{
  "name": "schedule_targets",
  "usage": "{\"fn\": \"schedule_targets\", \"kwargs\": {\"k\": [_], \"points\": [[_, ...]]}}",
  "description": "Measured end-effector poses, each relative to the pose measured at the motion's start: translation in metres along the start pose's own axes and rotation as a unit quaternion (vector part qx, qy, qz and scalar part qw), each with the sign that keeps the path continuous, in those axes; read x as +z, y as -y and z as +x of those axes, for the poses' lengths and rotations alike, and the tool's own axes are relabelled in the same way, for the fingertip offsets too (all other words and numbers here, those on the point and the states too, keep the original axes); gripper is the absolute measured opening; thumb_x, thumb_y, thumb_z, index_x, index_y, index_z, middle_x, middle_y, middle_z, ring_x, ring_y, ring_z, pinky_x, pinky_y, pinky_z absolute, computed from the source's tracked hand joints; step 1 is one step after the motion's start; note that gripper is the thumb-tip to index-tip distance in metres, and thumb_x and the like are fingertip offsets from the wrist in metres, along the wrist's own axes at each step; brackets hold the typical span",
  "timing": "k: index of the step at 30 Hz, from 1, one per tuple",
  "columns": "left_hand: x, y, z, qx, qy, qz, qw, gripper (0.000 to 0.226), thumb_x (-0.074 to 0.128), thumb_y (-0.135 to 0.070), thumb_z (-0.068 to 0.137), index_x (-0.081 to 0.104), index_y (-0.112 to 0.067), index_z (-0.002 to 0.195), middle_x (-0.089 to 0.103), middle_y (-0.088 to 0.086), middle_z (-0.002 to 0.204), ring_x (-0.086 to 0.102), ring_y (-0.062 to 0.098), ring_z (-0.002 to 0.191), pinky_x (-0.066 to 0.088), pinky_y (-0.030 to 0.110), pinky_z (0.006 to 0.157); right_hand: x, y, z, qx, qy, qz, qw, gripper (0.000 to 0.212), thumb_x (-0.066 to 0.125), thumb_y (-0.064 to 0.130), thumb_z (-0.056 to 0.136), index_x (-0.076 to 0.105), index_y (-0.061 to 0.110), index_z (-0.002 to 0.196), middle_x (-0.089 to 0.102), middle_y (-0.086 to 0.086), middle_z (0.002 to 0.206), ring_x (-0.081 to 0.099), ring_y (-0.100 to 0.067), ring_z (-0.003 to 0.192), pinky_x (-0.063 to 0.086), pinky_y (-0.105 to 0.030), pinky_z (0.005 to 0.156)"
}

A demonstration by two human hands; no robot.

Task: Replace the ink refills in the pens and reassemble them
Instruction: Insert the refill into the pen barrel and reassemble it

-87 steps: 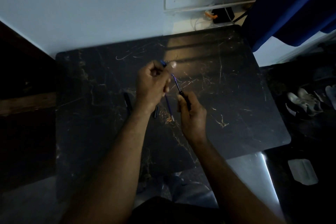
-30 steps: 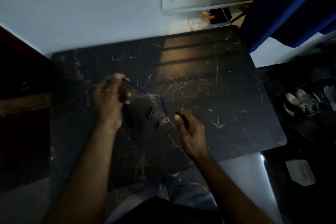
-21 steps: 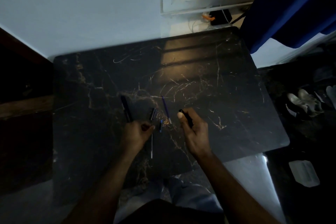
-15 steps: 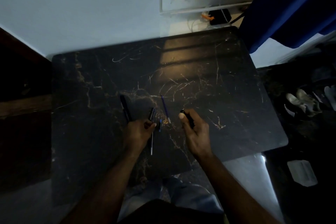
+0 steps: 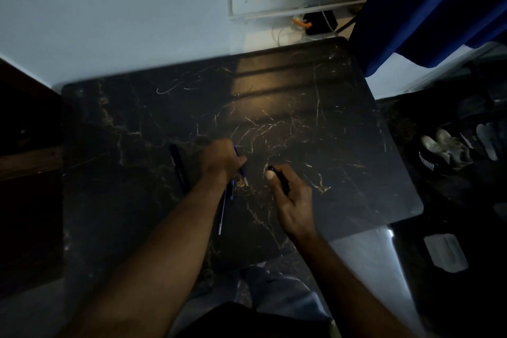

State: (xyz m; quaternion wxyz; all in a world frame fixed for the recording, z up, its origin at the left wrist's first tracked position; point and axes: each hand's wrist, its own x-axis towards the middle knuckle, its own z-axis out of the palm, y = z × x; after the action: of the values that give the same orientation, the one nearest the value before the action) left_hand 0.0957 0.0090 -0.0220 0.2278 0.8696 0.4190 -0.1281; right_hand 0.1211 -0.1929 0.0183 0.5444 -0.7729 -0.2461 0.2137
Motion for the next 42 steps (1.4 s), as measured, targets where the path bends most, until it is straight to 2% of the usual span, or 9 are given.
{"fn": "schedule_targets", "kwargs": {"k": [4,8,11,14,17,22,29,38,42], "points": [[-0.002,-0.012,0.011,-0.013,0.020,0.052,0.998,0.030,0.083,-0.038,0.093,0.073,-0.014,0.108,0.074,0.008,0.108,0.070,0.025,0.097,0.046,0.035,0.071,-0.003,-0.003,0.000,-0.007,-0.014,0.002,1.000,0.024,0.054,0.045,0.111,0.069,0.027,0.105,0.064,0.008,0.086,0.061,-0.012,0.072,0.051,-0.032,0.063],[-0.004,-0.018,0.010,0.001,0.051,0.032,0.998,0.035,0.081,-0.040,0.093,0.072,-0.012,0.113,0.073,0.010,0.113,0.072,0.028,0.105,0.056,0.038,0.084,-0.001,-0.002,0.003,0.004,-0.016,-0.002,1.000,0.022,0.053,0.047,0.111,0.068,0.031,0.105,0.065,0.017,0.086,0.062,-0.008,0.075,0.050,-0.025,0.065],[-0.020,-0.026,0.002,-0.006,0.047,-0.157,0.986,0.026,0.076,-0.036,0.099,0.076,-0.011,0.103,0.078,0.010,0.097,0.077,0.021,0.085,0.064,0.037,0.075,-0.006,-0.002,0.004,0.003,-0.023,0.006,1.000,0.024,0.053,0.047,0.111,0.068,0.029,0.105,0.064,0.010,0.086,0.061,-0.013,0.074,0.052,-0.038,0.063],[-0.053,-0.038,-0.021,0.013,-0.021,-0.510,0.860,0.008,0.075,-0.022,0.102,0.074,-0.015,0.098,0.082,0.011,0.085,0.077,0.012,0.063,0.061,0.025,0.055,-0.012,0.004,0.006,0.015,-0.037,0.034,0.999,0.026,0.054,0.043,0.111,0.068,0.022,0.105,0.064,0.001,0.086,0.061,-0.023,0.075,0.051,-0.048,0.065],[-0.078,-0.046,-0.049,0.112,-0.086,-0.622,0.770,0.009,0.073,-0.021,0.102,0.074,-0.014,0.097,0.081,0.012,0.080,0.080,0.019,0.064,0.061,0.024,0.054,-0.016,0.015,0.011,0.002,-0.041,0.075,0.996,0.025,0.054,0.035,0.112,0.068,0.015,0.105,0.062,-0.004,0.084,0.059,-0.028,0.075,0.049,-0.052,0.065],[-0.087,-0.057,-0.068,0.144,-0.103,-0.611,0.771,0.009,0.069,-0.009,0.106,0.069,-0.011,0.097,0.081,0.008,0.082,0.080,0.020,0.066,0.063,0.027,0.056,-0.015,0.034,0.021,-0.025,-0.045,0.101,0.994,0.025,0.054,0.032,0.111,0.070,0.012,0.111,0.057,0.005,0.081,0.057,-0.020,0.073,0.049,-0.052,0.065],[-0.095,-0.053,-0.072,0.188,-0.118,-0.623,0.750,0.007,0.070,-0.016,0.105,0.070,-0.014,0.097,0.080,0.011,0.083,0.081,0.024,0.067,0.064,0.029,0.057,-0.014,0.037,0.022,-0.027,-0.057,0.096,0.993,0.019,0.053,0.020,0.112,0.070,0.011,0.114,0.060,0.005,0.083,0.060,-0.021,0.073,0.054,-0.052,0.064],[-0.093,-0.057,-0.082,0.238,-0.127,-0.573,0.774,0.009,0.073,-0.011,0.103,0.066,-0.008,0.097,0.077,0.008,0.080,0.081,0.019,0.067,0.063,0.026,0.058,-0.012,0.037,0.021,-0.044,-0.063,0.090,0.993,0.030,0.055,0.030,0.110,0.071,0.006,0.114,0.056,0.003,0.077,0.055,-0.028,0.068,0.048,-0.062,0.061],[-0.100,-0.054,-0.082,0.240,-0.155,-0.587,0.758,0.009,0.072,-0.013,0.103,0.067,-0.014,0.096,0.078,0.008,0.080,0.080,0.020,0.067,0.064,0.028,0.058,-0.011,0.040,0.020,-0.053,-0.062,0.087,0.993,0.025,0.055,0.030,0.110,0.071,0.012,0.112,0.058,0.006,0.080,0.056,-0.026,0.070,0.048,-0.060,0.062]]}}
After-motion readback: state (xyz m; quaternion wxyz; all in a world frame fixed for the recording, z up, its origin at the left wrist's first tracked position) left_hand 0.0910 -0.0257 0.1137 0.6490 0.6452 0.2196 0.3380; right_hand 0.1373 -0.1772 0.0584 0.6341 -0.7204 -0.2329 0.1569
